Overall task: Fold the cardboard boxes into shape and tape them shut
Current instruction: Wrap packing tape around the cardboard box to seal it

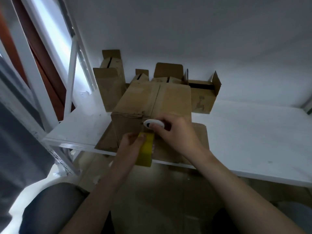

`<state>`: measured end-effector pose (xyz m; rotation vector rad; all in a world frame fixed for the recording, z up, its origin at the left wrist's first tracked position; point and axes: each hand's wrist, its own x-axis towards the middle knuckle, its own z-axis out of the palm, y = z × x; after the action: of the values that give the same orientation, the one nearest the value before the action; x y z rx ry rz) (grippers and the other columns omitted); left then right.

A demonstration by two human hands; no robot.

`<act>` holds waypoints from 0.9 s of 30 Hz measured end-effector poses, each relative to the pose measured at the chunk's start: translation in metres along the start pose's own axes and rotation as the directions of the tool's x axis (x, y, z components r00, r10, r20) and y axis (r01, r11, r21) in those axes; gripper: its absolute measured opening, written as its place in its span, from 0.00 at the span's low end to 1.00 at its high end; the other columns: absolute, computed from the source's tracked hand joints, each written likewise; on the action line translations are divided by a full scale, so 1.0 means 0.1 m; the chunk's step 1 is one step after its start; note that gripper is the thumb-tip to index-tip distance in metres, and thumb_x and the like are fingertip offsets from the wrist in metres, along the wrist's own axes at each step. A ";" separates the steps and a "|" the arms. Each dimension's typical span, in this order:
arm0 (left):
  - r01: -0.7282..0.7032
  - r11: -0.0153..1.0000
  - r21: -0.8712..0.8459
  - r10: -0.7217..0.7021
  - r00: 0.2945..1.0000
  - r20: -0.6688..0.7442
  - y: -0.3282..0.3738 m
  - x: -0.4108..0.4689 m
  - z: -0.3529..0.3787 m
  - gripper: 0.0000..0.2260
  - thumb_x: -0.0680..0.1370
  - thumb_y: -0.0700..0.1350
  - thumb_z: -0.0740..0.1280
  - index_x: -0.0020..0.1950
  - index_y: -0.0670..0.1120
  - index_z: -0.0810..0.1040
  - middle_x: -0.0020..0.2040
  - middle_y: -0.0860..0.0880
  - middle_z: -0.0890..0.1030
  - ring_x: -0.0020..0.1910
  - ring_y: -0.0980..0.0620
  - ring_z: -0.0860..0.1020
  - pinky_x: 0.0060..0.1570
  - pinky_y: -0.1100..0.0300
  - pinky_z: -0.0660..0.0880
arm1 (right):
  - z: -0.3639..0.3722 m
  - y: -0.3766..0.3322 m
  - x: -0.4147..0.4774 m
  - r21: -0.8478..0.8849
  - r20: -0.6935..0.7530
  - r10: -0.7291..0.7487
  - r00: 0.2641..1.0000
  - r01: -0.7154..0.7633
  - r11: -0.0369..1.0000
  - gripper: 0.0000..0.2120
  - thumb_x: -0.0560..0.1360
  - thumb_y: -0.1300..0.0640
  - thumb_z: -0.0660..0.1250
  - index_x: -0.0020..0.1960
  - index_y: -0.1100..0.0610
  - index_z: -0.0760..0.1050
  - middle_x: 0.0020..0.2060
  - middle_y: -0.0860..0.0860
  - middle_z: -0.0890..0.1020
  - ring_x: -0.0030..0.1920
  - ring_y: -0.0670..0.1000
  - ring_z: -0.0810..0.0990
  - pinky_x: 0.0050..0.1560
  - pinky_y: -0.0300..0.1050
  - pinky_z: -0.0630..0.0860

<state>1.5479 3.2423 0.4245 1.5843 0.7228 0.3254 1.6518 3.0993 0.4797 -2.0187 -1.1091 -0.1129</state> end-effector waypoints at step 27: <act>0.171 0.946 -0.275 -0.107 0.967 0.232 -0.16 0.03 0.08 0.08 0.81 0.43 0.68 0.47 0.39 0.83 0.40 0.31 0.83 0.30 0.44 0.84 0.27 0.57 0.78 | 0.10 0.07 0.20 -0.599 0.306 -0.175 0.936 0.332 0.728 0.14 0.81 0.43 0.61 0.50 0.49 0.82 0.46 0.46 0.85 0.47 0.52 0.82 0.43 0.48 0.76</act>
<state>1.5509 3.2382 0.4075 1.2561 0.5859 0.1447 1.6661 3.1176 0.4778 -2.5109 -1.6718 -0.4748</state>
